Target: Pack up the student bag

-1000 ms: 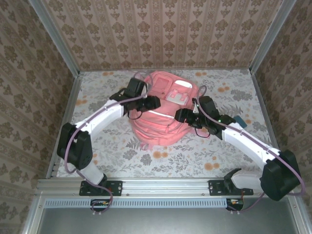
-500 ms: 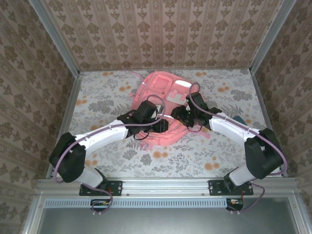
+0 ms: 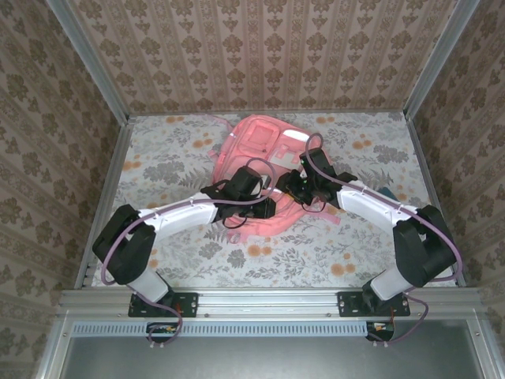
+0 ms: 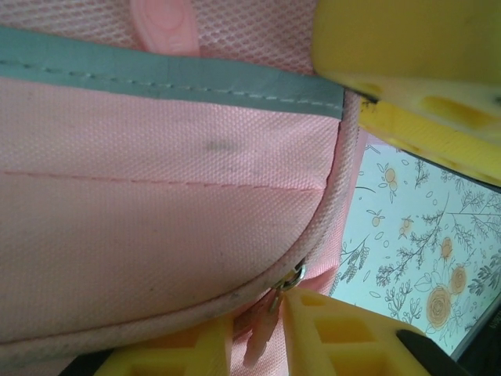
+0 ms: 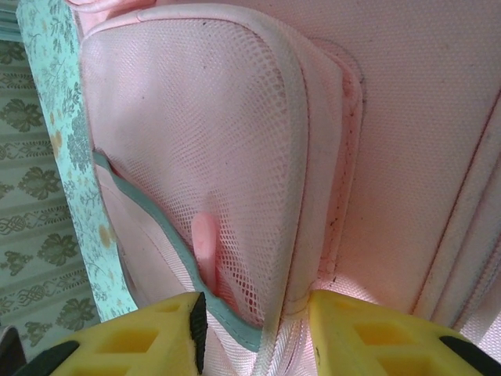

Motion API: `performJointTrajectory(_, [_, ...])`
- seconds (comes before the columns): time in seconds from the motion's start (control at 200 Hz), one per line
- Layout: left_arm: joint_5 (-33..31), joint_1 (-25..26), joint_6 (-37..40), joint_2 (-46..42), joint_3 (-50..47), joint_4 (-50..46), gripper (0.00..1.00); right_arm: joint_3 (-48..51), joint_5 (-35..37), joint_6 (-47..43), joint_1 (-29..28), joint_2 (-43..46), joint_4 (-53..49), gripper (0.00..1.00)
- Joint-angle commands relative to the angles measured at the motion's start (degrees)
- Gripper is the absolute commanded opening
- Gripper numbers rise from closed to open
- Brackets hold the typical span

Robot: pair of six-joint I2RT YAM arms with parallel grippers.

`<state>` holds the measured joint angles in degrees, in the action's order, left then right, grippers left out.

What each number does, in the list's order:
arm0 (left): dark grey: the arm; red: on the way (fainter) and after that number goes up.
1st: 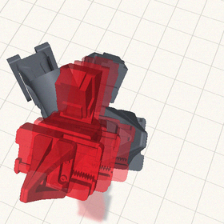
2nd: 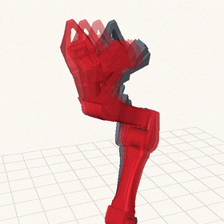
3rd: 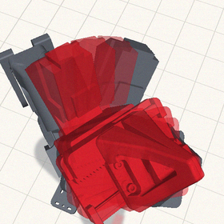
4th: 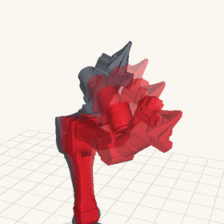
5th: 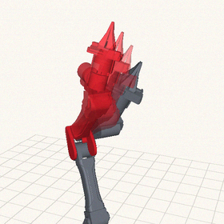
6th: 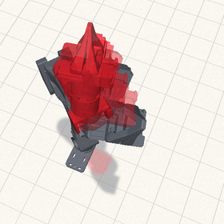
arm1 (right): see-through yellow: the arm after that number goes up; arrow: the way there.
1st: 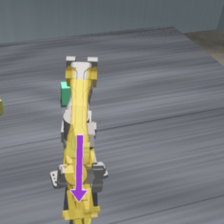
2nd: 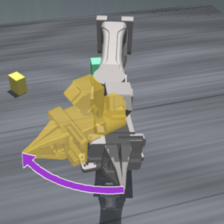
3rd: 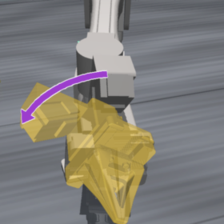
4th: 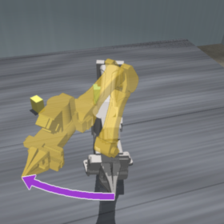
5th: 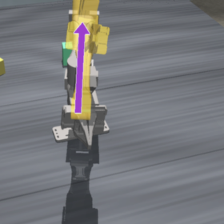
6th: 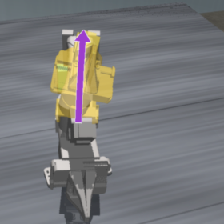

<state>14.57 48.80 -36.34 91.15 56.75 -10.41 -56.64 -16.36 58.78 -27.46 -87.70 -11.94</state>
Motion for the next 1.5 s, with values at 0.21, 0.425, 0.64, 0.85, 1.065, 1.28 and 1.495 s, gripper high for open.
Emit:
performJointTrajectory(0.21, [-1.9, 0.7, 1.3, 0.6, 1.4, 0.1, 0.06, -1.0, 1.6, 0.9, 0.0, -1.5, -1.4, 0.33])
performJointTrajectory(0.425, [-9.9, 0.6, 5.0, -2.8, 1.3, -7.3, 0.0, -0.8, 9.1, -1.3, 0.3, 0.4, -4.5, 0.08])
performJointTrajectory(0.64, [-16.8, -2.0, 6.2, -6.7, -1.1, -12.8, 0.0, -0.1, 13.0, -4.5, 1.9, 3.9, -6.7, 0.07])
performJointTrajectory(0.85, [-16.1, -5.7, 9.6, -8.0, -3.4, -9.8, 0.0, -1.0, 9.5, -7.5, 3.3, 4.1, -7.9, 0.2])
performJointTrajectory(1.065, [-7.0, -3.6, 14.0, -10.1, -3.8, -0.5, 0.0, 3.5, 7.2, -1.9, 2.2, 10.5, -6.6, 0.54])
performJointTrajectory(1.28, [-3.1, 0.5, 16.0, -10.2, -1.9, 3.0, 0.0, 11.7, 9.5, 9.5, -0.5, 18.2, -3.5, 0.59])
performJointTrajectory(1.495, [-1.3, 2.9, 16.8, -8.0, -0.1, 3.3, 0.0, 14.7, 8.8, 15.9, -2.2, 19.7, 1.1, 0.6])
